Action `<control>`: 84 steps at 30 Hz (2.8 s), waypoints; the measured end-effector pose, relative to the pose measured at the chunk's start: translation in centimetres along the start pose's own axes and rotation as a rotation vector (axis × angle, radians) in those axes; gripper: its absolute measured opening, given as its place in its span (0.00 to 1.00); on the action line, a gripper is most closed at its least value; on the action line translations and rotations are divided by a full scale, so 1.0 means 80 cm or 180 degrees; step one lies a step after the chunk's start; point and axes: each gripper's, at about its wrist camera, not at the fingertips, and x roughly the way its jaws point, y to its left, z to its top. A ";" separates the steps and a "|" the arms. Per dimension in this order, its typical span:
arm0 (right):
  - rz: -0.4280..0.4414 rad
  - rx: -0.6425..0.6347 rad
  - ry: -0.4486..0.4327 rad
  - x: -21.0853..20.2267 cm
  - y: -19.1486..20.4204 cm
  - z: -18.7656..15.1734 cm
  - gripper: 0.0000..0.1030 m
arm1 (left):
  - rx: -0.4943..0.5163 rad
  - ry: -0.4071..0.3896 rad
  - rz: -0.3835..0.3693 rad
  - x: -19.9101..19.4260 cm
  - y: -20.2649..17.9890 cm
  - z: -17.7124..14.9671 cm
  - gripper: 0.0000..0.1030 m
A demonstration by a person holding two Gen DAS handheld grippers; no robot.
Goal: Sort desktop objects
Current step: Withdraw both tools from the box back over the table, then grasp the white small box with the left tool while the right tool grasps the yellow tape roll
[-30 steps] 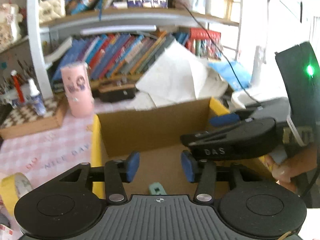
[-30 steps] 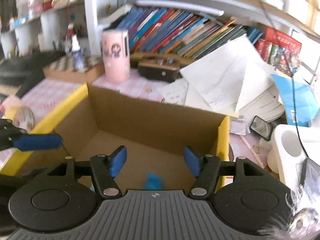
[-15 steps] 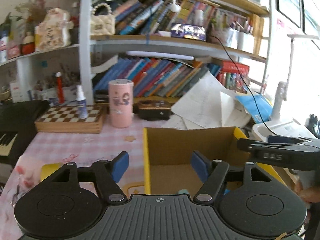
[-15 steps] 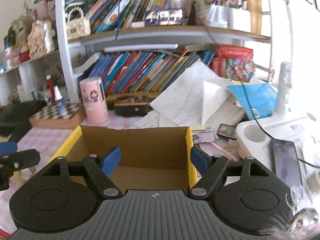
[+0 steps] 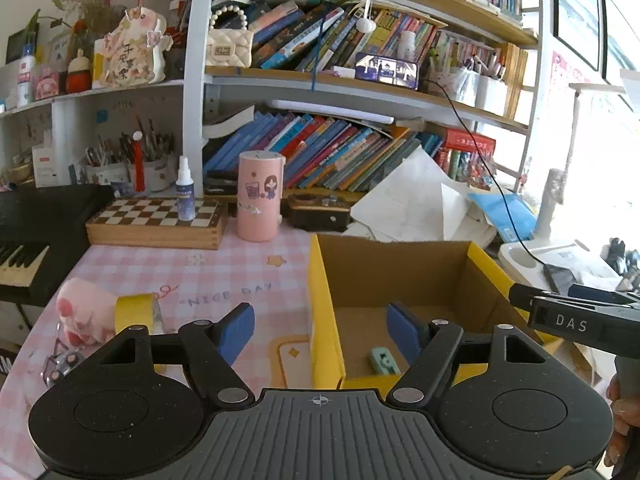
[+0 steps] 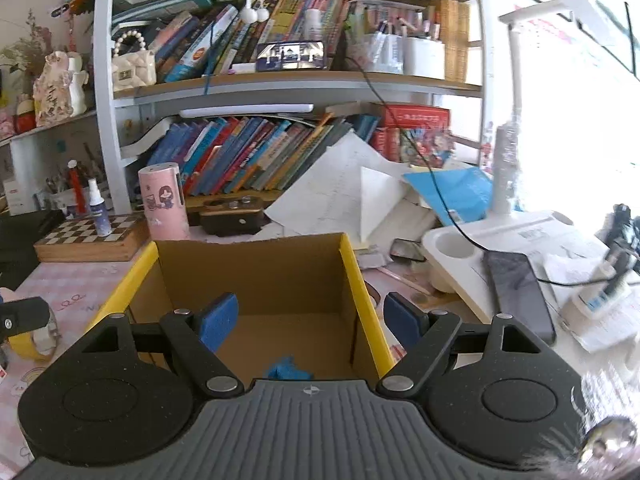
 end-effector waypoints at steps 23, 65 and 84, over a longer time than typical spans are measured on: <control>-0.0067 0.0140 0.0602 -0.093 0.118 -0.105 0.76 | -0.0010 0.0470 0.0253 -0.088 0.118 -0.088 0.73; 0.0868 -0.0548 0.0766 -0.134 0.298 -0.132 0.74 | -0.0371 0.0501 0.0616 -0.167 0.249 -0.120 0.73; 0.0925 -0.0629 0.0840 -0.098 0.302 -0.121 0.74 | -0.0358 0.0599 0.0502 -0.135 0.242 -0.115 0.71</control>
